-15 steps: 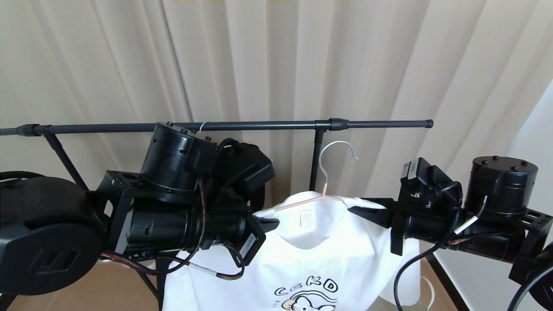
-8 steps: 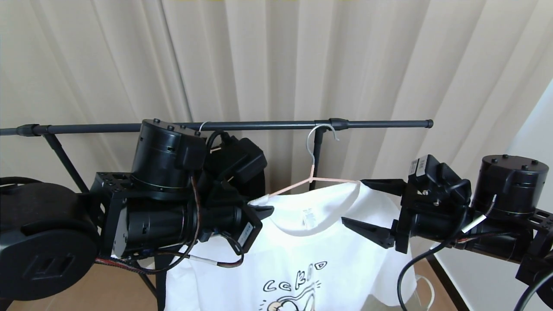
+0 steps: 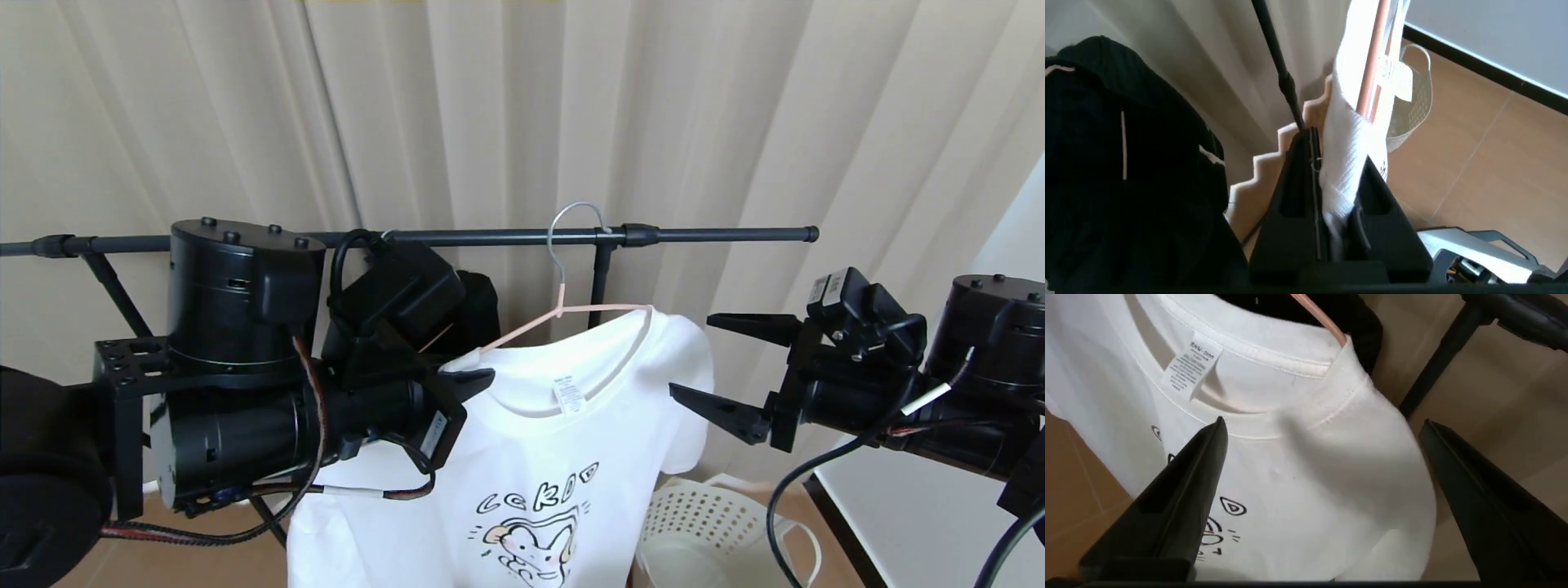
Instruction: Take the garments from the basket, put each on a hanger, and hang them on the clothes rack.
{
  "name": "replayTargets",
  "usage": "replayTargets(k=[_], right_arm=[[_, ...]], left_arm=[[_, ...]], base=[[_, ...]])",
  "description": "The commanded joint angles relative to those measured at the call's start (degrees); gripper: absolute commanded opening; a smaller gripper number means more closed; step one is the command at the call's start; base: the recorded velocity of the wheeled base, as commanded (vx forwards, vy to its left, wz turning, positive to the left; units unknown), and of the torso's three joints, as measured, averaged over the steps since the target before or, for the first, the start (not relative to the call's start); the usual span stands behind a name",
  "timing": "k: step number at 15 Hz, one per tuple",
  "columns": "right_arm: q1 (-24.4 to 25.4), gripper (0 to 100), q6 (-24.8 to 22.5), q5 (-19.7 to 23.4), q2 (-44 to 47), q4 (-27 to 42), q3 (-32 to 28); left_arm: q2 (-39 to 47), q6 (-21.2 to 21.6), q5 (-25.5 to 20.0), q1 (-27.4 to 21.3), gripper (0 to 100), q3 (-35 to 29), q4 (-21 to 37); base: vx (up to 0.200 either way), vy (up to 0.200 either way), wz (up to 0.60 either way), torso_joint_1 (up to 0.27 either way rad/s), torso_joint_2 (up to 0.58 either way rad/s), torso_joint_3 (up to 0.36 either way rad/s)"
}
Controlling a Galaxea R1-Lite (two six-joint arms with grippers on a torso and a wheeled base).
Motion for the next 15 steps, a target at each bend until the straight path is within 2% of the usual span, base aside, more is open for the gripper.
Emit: replayTargets(k=[1, 7, 9, 11, 13, 15], right_arm=[[-1.2, 100, -0.1, 0.0, 0.6, 0.0, -0.4], [-3.8, 100, -0.4, -0.1, 3.8, -0.2, -2.1], [-3.8, 100, -2.4, -0.3, 6.3, -0.4, -2.5], [-3.8, 100, -2.5, -0.3, 7.7, -0.4, -3.1], [-3.8, 100, -2.5, -2.7, 10.3, -0.4, -4.3], [-3.8, 100, -2.4, -2.9, 11.7, -0.4, -5.1]], left_arm=[[-3.0, 0.0, 0.1, 0.5, 0, 2.1, -1.0], [-9.4, 0.5, -0.1, 1.0, 0, 5.6, -1.0], [-11.1, 0.4, -0.1, 1.0, 0, 6.5, -1.0], [-11.5, 0.4, -0.1, 1.0, 0, 7.2, -1.1], [-12.1, 0.4, -0.2, 1.0, 0, 7.9, -1.1], [-12.2, 0.4, -0.3, 1.0, 0, 7.9, -1.1]], base=[[0.000, 0.000, 0.00, 0.000, 0.00, 0.000], [0.000, 0.000, 0.00, 0.000, 0.00, 0.000], [0.000, 0.000, 0.00, 0.000, 0.00, 0.000], [0.000, 0.000, 0.00, 0.000, 0.00, 0.000], [0.000, 0.000, 0.00, 0.000, 0.00, 0.000], [0.000, 0.000, 0.00, 0.000, 0.00, 0.000]])
